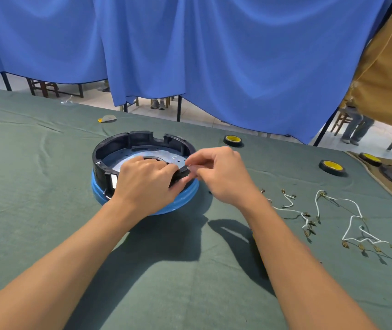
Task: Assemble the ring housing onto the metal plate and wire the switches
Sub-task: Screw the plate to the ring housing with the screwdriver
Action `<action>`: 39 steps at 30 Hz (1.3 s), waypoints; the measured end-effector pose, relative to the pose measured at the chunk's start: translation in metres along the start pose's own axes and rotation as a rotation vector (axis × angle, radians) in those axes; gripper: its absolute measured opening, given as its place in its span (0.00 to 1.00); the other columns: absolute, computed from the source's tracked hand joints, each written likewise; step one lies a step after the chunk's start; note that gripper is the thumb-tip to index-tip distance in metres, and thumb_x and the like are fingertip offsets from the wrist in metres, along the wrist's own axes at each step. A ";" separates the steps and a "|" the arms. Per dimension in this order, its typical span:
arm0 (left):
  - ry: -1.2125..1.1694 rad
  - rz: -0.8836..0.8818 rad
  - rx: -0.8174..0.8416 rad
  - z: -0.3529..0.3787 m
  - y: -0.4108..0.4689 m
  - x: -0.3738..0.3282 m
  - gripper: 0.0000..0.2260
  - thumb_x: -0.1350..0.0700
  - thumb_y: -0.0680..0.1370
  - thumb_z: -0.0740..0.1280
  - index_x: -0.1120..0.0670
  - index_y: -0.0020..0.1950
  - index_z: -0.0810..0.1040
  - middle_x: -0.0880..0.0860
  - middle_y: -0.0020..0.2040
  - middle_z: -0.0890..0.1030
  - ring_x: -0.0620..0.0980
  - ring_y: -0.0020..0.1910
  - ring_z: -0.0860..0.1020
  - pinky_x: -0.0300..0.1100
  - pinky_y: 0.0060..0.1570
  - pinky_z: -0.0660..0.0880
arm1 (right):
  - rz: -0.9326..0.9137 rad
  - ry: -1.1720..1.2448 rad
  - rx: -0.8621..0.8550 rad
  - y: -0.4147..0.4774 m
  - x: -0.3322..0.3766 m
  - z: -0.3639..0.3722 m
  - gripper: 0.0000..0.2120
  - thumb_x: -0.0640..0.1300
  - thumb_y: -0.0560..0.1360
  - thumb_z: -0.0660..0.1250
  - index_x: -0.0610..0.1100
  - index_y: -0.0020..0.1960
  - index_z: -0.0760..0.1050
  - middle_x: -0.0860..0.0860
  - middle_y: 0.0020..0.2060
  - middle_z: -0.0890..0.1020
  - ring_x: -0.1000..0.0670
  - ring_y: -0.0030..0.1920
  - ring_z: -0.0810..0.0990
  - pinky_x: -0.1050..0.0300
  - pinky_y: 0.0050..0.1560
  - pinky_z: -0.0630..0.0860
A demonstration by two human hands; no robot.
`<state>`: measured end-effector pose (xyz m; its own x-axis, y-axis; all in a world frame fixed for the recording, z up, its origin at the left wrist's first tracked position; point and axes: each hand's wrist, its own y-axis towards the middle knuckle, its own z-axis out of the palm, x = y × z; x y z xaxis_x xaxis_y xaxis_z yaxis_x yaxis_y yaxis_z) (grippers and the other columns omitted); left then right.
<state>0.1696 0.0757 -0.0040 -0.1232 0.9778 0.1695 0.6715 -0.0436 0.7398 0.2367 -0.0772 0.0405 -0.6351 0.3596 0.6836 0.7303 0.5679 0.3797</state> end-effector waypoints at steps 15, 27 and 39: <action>-0.082 -0.076 0.066 0.005 -0.006 0.006 0.18 0.40 0.74 0.65 0.52 0.37 0.85 0.49 0.27 0.79 0.56 0.26 0.79 0.38 0.29 0.60 | -0.190 -0.038 -0.070 0.009 -0.017 0.022 0.06 0.35 0.73 0.70 0.42 0.47 0.84 0.53 0.39 0.83 0.62 0.38 0.78 0.76 0.39 0.68; -0.130 -0.083 0.042 0.006 -0.008 0.007 0.22 0.41 0.77 0.56 0.52 0.37 0.84 0.49 0.27 0.79 0.56 0.26 0.79 0.39 0.28 0.64 | -0.204 -0.010 -0.092 0.006 -0.015 0.030 0.04 0.37 0.72 0.72 0.45 0.43 0.84 0.53 0.38 0.84 0.59 0.39 0.78 0.74 0.37 0.68; -0.132 -0.070 0.071 0.004 -0.008 0.008 0.20 0.42 0.77 0.58 0.51 0.39 0.85 0.48 0.28 0.80 0.55 0.27 0.80 0.39 0.28 0.65 | -0.165 0.050 -0.010 0.006 -0.013 0.026 0.06 0.34 0.72 0.71 0.43 0.43 0.84 0.52 0.40 0.83 0.56 0.40 0.79 0.70 0.39 0.71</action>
<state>0.1661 0.0846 -0.0116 -0.0781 0.9965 0.0288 0.7148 0.0358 0.6984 0.2427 -0.0590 0.0180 -0.7336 0.2243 0.6415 0.6196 0.6086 0.4957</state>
